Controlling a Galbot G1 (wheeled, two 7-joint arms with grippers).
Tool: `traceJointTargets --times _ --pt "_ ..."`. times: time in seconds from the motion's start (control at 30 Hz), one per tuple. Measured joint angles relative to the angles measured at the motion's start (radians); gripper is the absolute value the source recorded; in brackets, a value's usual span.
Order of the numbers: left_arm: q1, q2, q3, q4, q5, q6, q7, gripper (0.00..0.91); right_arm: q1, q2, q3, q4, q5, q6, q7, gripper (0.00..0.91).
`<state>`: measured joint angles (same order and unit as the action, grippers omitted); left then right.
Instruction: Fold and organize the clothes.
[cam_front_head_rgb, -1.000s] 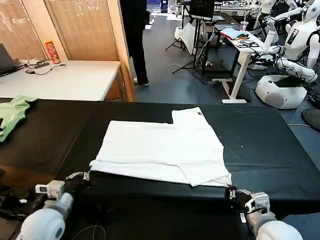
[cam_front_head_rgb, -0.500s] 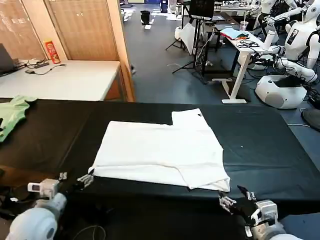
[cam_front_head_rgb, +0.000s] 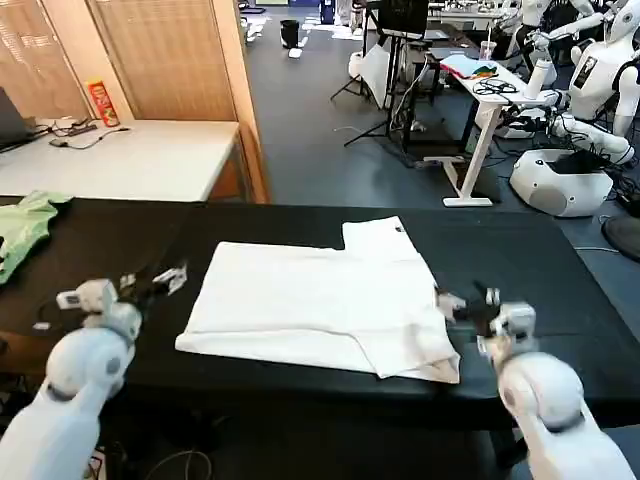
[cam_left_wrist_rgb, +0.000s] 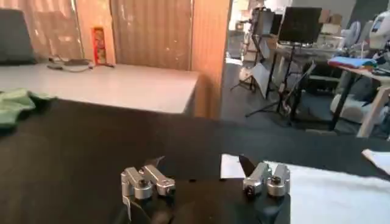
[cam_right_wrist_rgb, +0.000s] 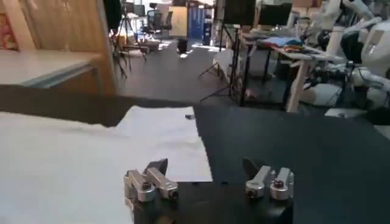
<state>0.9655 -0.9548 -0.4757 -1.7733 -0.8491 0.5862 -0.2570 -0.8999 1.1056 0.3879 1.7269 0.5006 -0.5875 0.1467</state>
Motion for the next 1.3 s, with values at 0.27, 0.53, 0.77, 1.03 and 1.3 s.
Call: traceJointTargets --times 0.27,0.53,0.77,1.03,1.3 --pt "-0.221 -0.012 0.149 0.238 0.004 0.040 0.100 0.878 0.246 0.051 -0.115 -0.282 0.032 -0.026 0.023 0.878" --pt "-0.364 -0.063 0.244 0.411 0.069 0.082 0.134 0.878 0.385 0.124 -0.154 -0.484 0.006 -0.039 0.014 0.878" --pt "-0.430 -0.106 0.270 0.525 0.089 0.077 0.178 0.878 0.439 0.175 -0.165 -0.584 -0.034 -0.035 -0.004 0.878" --pt "-0.476 -0.145 0.284 0.612 0.156 0.038 0.192 0.878 0.437 0.191 -0.162 -0.600 -0.038 -0.050 -0.006 0.878" --pt "-0.488 -0.167 0.282 0.680 0.165 0.028 0.198 0.546 0.437 0.197 -0.158 -0.610 -0.038 -0.052 -0.009 0.780"
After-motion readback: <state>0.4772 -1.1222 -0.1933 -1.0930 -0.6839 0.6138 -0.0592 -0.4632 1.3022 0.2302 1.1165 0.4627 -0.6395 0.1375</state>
